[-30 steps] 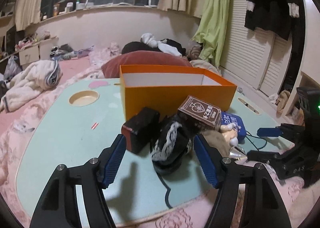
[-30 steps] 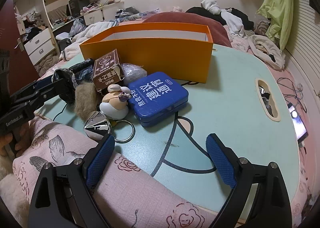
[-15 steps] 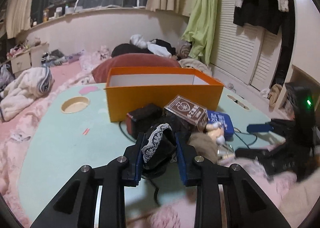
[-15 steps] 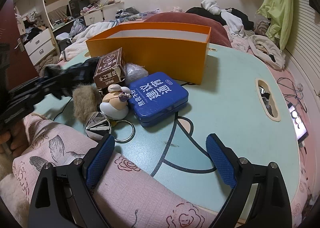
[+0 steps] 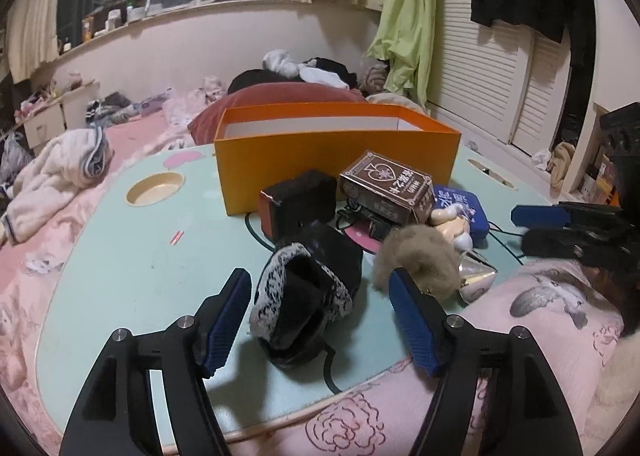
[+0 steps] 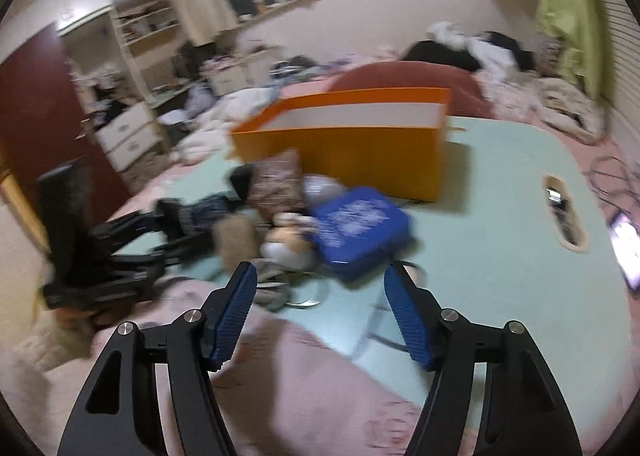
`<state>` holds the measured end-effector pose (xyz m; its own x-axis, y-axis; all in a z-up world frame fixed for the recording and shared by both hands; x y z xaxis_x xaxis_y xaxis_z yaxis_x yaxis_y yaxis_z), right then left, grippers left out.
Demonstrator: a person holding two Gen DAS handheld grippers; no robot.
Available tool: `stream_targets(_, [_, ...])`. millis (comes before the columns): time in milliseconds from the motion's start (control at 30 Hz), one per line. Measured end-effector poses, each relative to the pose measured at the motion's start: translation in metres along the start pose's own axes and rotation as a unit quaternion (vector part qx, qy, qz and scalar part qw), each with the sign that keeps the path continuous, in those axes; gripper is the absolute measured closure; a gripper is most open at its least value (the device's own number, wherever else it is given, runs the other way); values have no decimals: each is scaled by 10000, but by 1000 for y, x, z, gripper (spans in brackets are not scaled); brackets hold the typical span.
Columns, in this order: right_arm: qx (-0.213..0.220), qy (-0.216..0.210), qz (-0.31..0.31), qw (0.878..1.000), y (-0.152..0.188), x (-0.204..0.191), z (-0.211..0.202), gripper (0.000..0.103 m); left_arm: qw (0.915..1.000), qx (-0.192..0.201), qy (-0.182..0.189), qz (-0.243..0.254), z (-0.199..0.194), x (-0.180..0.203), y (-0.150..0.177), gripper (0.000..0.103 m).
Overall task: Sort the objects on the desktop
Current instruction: 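Grasp the black lace cloth with the left tool while the right tool grasps the silver cone, then carry the cloth and the cone into the orange box with both tools and release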
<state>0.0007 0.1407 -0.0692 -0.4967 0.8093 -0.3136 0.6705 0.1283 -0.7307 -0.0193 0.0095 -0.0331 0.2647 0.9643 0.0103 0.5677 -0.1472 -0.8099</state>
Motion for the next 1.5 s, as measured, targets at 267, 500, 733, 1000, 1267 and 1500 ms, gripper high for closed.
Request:
stream_targets(267, [-984,-428,-593,9925,5,-47,40,55,9999,-63,-1,-116,5,-4,3,69])
stream_targets(500, [-1182,-706,-428,9896,4,-47,53,69,10000,-18,23,-74,3,-1,3,69])
stream_targets(733, [-1045,-971,-227,9895,0,-42,49,74,9999,113,77,-81,-4,-1,0,69])
stream_targets(1000, [307,-1341,628,9885,-18,-6,-6,74,9985,484,194,-153,-24,-2,-25,70])
stream_targets(1267, [454,-681,741,9939,-97,8,13,74,9972,707,155,-187,2,-2,-120,70])
stream_targets(1500, [-20,314,764,9966,-138,36,76,71,9949,-407,-78,-920,92,-28,-137,19])
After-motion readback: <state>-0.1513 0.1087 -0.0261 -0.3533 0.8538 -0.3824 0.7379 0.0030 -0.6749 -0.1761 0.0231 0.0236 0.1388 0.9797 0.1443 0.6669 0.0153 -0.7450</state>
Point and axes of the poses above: each gripper's, at about its wrist camera, not at the fingertips, and z roughly the way its jaws point, x to its right, y to its underside, the point moved 6 cm from there along z, roughly the way its jaws point, and after that the axes turned 3 degrees about z, right-handed, at the moved point
